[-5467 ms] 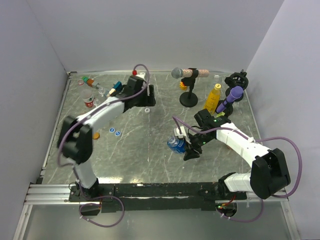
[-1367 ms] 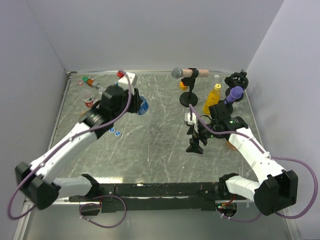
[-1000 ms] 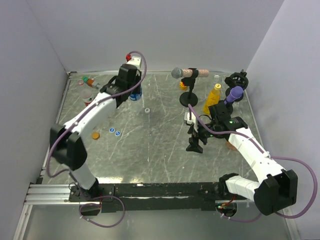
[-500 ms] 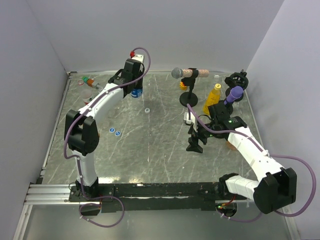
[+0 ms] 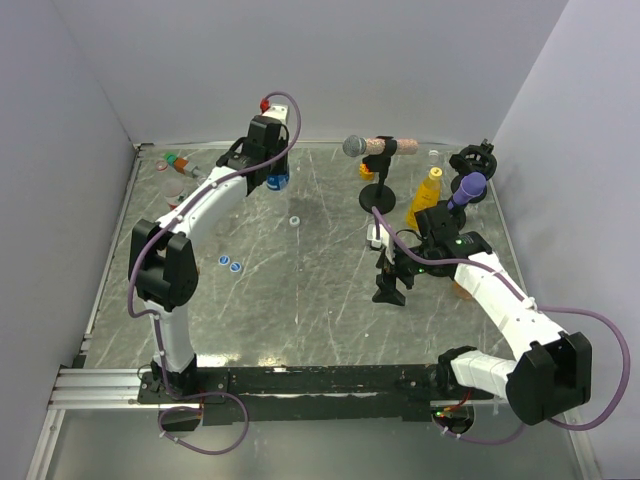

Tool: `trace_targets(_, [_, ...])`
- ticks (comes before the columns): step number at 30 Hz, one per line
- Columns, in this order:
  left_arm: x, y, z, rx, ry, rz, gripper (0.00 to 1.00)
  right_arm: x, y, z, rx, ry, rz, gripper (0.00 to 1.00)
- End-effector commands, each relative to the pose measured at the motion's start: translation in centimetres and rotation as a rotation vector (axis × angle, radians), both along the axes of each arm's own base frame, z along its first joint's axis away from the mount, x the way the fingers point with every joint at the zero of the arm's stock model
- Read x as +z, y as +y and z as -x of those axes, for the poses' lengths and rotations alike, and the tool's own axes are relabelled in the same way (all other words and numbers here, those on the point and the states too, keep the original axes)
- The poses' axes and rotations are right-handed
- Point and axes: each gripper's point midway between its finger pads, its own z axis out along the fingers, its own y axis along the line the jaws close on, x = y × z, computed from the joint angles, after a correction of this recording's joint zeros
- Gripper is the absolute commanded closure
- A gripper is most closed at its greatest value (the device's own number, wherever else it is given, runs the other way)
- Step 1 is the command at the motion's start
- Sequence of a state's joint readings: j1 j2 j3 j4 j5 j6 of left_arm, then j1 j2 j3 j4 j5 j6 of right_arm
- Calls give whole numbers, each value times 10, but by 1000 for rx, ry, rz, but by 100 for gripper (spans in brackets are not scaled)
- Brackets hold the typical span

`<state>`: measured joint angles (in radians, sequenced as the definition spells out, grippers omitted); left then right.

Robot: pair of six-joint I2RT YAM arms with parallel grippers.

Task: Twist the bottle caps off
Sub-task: Place the bottle without the bottle cap at the center of the board.

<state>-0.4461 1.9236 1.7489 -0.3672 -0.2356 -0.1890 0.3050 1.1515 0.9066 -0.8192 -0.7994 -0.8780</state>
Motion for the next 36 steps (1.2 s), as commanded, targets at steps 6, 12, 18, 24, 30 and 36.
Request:
trace_targets(6, [0,-8,-3,-7,-23,66,92,-2,2,-2,3,-3,-1,1])
trace_targets(12, [-7,-6,2,-8,-3,72,77,-2,2,-2,4,0,-1,1])
trace_targets(18, [-1,-6,6,-14,-7,83,50,-3,2,-2,3,3,1,1])
trace_targets(24, [23,-7,11,-26,-39,110,35,-4,2,-2,3,4,3,1])
trace_targets(30, [62,-6,20,-44,-100,148,22,-4,1,-2,0,1,8,1])
trace_targets(36, [107,0,37,-66,-182,181,12,-4,1,-2,1,2,6,1])
